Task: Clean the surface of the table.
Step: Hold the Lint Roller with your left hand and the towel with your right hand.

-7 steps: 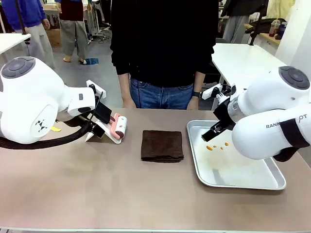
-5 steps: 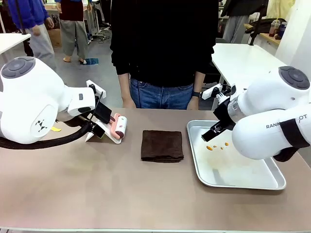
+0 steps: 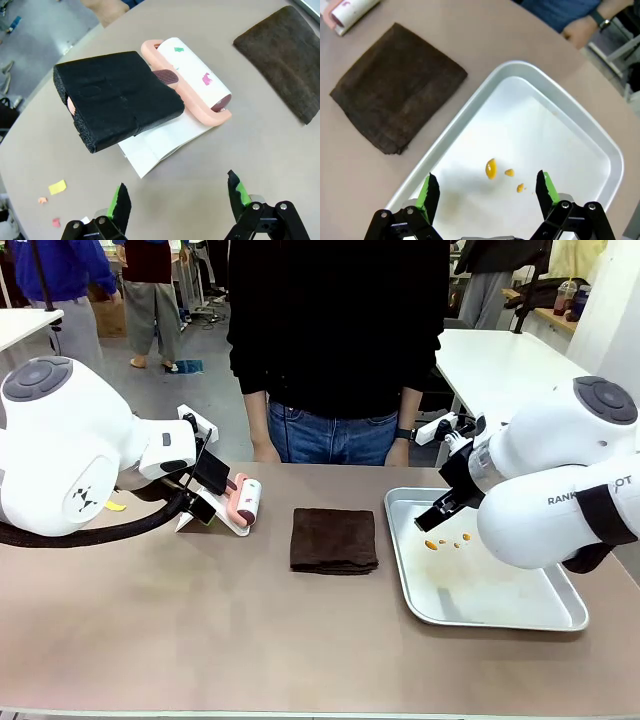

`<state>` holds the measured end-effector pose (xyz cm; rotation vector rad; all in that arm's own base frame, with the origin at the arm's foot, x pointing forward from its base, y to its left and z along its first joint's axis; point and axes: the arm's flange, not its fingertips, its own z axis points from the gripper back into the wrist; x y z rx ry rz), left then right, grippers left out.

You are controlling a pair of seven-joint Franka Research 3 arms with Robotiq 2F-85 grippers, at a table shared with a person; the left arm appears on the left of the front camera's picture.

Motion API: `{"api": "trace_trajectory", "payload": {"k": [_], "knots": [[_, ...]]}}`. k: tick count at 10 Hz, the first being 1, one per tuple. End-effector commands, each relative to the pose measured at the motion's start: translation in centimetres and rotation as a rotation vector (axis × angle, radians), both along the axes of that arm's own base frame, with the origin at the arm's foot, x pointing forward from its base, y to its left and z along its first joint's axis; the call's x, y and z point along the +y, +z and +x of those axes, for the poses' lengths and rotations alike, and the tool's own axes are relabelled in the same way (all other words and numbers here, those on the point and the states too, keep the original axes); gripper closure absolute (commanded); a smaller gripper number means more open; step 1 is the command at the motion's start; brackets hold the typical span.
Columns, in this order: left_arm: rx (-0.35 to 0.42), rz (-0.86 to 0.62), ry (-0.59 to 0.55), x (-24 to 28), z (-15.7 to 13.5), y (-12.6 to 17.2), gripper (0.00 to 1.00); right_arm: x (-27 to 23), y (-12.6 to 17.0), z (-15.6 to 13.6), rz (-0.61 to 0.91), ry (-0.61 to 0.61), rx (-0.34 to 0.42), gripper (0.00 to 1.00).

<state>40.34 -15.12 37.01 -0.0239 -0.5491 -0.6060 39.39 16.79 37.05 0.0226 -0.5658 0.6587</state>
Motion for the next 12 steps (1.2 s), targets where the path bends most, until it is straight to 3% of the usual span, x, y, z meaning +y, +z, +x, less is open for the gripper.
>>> {"api": "trace_trajectory", "payload": {"k": [1,6,7,9,12], "knots": [[0.0,0.0,-0.001,0.0,0.0,0.0,0.0,0.0,0.0,0.0,0.001,0.0,0.0,0.0],[0.0,0.0,0.0,0.0,0.0,0.0,0.0,0.0,0.0,0.0,0.0,0.0,0.0,0.0],[0.061,-0.048,-0.015,0.8,-0.4,1.2,0.0,0.1,1.4,-0.8,0.049,-0.015,0.042,0.0],[0.057,-0.142,0.036,3.6,-1.9,4.5,0.0,-0.6,4.8,-2.9,0.144,-0.084,0.114,0.0],[0.107,-0.266,0.211,8.3,-4.7,8.5,0.0,-3.9,8.9,-7.3,0.398,-0.138,0.269,0.0]]}}
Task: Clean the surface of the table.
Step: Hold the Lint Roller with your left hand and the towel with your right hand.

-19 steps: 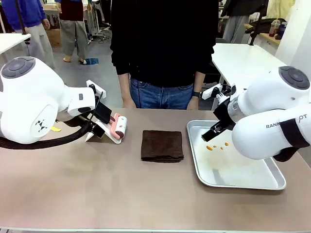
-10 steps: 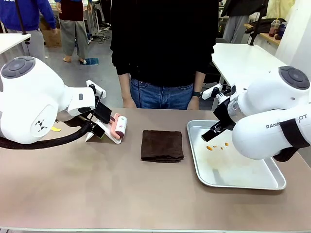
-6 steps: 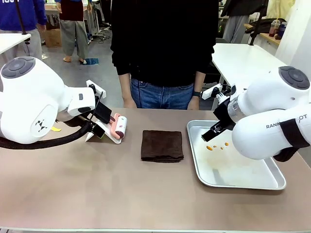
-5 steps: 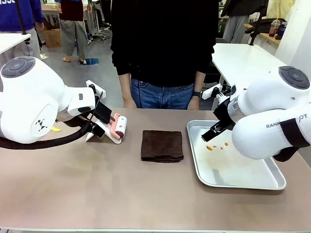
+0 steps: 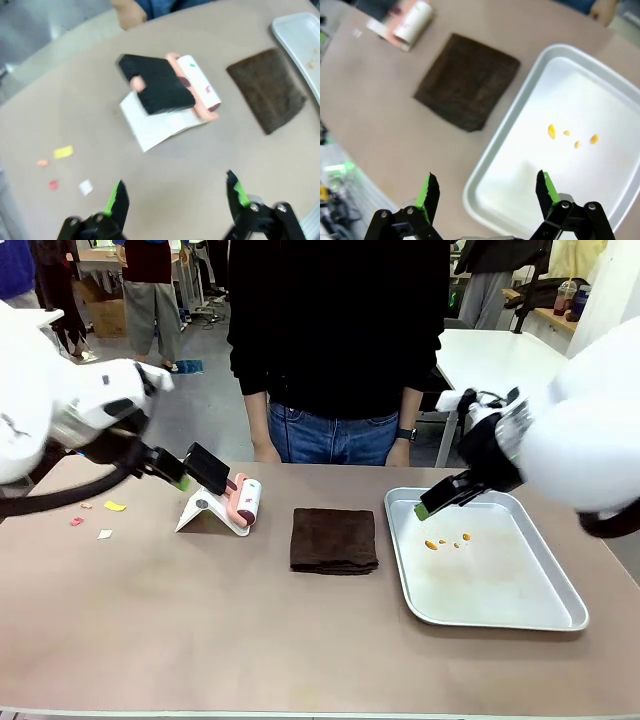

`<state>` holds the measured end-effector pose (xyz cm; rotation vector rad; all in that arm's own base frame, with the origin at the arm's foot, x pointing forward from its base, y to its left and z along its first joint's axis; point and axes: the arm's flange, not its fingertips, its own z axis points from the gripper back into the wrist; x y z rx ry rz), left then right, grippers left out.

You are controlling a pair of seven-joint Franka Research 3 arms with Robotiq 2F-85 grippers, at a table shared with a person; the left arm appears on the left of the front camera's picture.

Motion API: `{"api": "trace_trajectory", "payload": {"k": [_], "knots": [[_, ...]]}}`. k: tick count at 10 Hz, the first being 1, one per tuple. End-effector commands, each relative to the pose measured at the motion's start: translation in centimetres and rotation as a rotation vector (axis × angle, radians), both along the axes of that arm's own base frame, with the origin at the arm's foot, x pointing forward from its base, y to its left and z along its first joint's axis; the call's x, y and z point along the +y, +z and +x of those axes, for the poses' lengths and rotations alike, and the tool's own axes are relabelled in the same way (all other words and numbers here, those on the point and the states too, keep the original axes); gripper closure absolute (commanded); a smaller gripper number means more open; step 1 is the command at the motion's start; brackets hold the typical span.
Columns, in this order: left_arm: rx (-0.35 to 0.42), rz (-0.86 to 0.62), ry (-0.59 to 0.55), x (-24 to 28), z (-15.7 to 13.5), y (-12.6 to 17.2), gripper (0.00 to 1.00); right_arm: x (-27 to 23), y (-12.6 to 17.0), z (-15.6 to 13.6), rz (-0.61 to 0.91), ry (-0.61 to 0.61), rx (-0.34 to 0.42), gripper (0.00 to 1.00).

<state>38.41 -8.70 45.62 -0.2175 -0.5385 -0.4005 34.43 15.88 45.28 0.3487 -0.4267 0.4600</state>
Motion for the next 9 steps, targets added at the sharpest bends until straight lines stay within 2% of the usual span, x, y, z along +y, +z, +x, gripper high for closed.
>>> {"api": "trace_trajectory", "payload": {"k": [1,3,4,6,8,9], "knots": [[0.075,-0.118,0.144,3.6,-3.3,0.7,0.0,-4.6,1.6,-4.1,0.189,-0.084,0.044,0.0],[0.097,-0.389,0.094,9.1,-4.4,1.3,0.0,-9.2,2.5,-7.7,0.404,-0.216,0.06,0.0],[0.105,-0.508,0.081,12.0,-4.8,0.9,0.0,-12.1,2.3,-8.4,0.504,-0.289,0.085,0.0],[0.085,-0.7,0.079,18.0,-5.6,-0.7,0.0,-19.1,1.2,-9.2,0.736,-0.343,0.097,0.0],[0.052,-0.812,0.109,23.7,-5.9,-2.7,0.0,-25.0,-0.5,-9.4,0.924,-0.392,0.073,0.0],[0.033,-0.842,0.192,26.1,-6.3,-4.1,0.0,-27.1,-1.5,-10.0,0.98,-0.436,0.05,0.0]]}}
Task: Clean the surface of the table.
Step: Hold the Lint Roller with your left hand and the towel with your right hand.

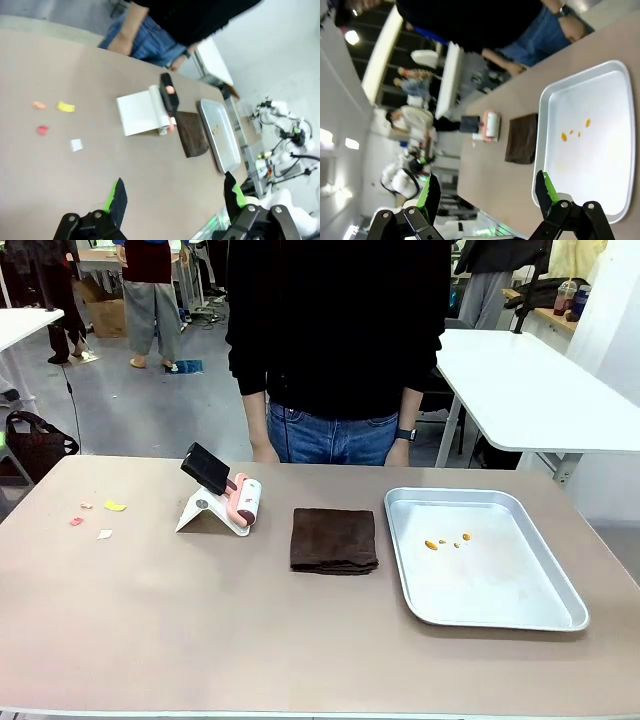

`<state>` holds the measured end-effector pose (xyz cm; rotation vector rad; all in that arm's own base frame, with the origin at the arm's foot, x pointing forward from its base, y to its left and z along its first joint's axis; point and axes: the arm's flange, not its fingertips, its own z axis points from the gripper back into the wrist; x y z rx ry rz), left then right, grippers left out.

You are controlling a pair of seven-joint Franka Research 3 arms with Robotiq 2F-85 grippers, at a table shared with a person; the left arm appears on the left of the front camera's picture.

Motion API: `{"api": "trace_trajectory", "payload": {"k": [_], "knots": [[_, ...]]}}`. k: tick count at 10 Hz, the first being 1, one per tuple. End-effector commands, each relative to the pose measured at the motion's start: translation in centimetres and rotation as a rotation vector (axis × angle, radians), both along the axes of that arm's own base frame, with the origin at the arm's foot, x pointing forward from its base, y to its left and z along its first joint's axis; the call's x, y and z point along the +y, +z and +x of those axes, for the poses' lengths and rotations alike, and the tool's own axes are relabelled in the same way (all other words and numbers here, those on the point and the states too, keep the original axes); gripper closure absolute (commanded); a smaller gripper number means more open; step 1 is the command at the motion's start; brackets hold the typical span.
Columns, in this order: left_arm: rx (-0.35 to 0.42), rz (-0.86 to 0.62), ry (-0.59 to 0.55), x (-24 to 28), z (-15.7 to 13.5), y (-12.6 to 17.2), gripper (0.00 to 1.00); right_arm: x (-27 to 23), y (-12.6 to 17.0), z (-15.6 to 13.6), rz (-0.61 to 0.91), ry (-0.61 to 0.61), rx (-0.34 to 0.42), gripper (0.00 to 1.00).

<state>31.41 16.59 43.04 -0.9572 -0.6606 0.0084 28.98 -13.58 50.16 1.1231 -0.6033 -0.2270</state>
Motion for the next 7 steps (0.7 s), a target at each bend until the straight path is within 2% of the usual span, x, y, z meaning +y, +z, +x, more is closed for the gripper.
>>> {"api": "trace_trajectory", "payload": {"k": [1,3,4,5,6,7], "knots": [[-0.021,-0.081,0.097,2.9,-1.0,-3.2,0.0,0.5,-7.6,-5.3,0.094,-0.039,-0.03,0.0],[-0.047,-0.18,0.245,5.5,-3.0,-5.1,0.0,-2.0,-10.5,-5.9,0.173,-0.109,0.021,0.0],[-0.025,-0.196,0.318,5.2,-3.3,-5.4,0.0,-2.9,-11.7,-5.8,0.202,-0.136,0.061,0.0],[-0.008,-0.139,0.21,6.1,-3.0,-4.2,0.0,-3.7,-12.6,-5.8,0.184,-0.198,0.076,0.0],[-0.008,-0.139,0.21,6.1,-3.0,-4.2,0.0,-8.0,-7.8,-3.3,0.181,-0.127,0.052,0.0],[-0.008,-0.139,0.21,6.1,-3.0,-4.2,0.0,-8.0,-7.8,-3.3,0.181,-0.127,0.052,0.0]]}}
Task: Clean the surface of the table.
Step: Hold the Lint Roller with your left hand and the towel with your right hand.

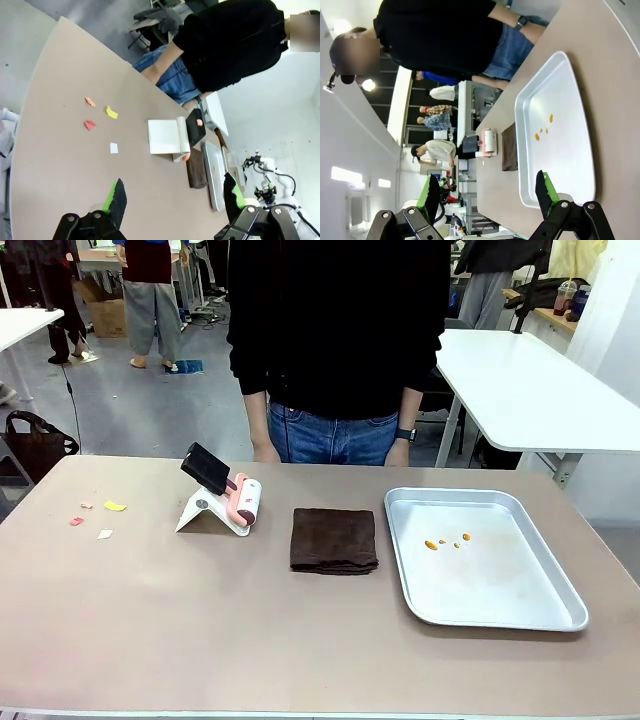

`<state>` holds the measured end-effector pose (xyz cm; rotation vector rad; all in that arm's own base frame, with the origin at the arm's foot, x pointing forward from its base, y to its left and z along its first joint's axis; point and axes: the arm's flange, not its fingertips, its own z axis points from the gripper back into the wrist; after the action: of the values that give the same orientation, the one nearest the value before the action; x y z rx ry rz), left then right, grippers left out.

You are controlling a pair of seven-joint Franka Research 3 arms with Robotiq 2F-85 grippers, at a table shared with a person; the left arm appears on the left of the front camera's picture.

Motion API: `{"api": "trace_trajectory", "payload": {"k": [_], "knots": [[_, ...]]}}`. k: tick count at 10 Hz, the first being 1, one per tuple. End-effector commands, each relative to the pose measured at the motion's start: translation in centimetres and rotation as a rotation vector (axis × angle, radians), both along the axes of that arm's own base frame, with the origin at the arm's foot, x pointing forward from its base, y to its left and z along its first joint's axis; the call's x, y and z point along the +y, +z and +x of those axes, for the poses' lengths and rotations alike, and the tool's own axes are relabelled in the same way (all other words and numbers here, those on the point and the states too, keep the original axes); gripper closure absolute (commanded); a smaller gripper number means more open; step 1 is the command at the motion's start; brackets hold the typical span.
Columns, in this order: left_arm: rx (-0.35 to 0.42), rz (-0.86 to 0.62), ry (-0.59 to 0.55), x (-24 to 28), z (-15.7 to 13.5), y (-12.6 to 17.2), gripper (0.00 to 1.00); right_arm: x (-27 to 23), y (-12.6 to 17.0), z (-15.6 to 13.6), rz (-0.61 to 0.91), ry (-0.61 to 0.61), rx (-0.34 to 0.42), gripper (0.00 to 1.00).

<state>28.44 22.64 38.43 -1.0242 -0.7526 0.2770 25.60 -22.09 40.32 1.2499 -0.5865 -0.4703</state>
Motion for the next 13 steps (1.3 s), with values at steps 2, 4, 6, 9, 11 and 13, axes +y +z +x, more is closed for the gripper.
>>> {"api": "trace_trajectory", "payload": {"k": [2,4,6,9,11,13], "knots": [[-0.032,0.02,-0.017,0.1,0.0,0.4,0.0,0.5,2.0,0.0,-0.017,0.014,-0.045,0.0],[-0.03,0.017,-0.016,-1.3,0.4,0.9,0.0,0.6,1.5,0.2,-0.018,0.022,-0.015,0.0],[-0.01,0.094,-0.039,-4.5,2.7,4.1,0.0,5.7,4.9,1.2,-0.258,-0.027,0.055,0.0],[0.031,0.205,-0.244,-12.5,9.0,10.3,0.0,16.7,9.9,5.0,-0.591,0.093,0.054,0.0],[0.064,0.269,-0.383,-17.7,12.3,11.7,0.0,23.5,10.9,8.7,-0.728,0.181,0.054,0.0],[0.097,0.347,-0.422,-22.1,14.8,12.2,0.0,29.3,10.4,11.5,-0.802,0.26,0.083,0.0]]}}
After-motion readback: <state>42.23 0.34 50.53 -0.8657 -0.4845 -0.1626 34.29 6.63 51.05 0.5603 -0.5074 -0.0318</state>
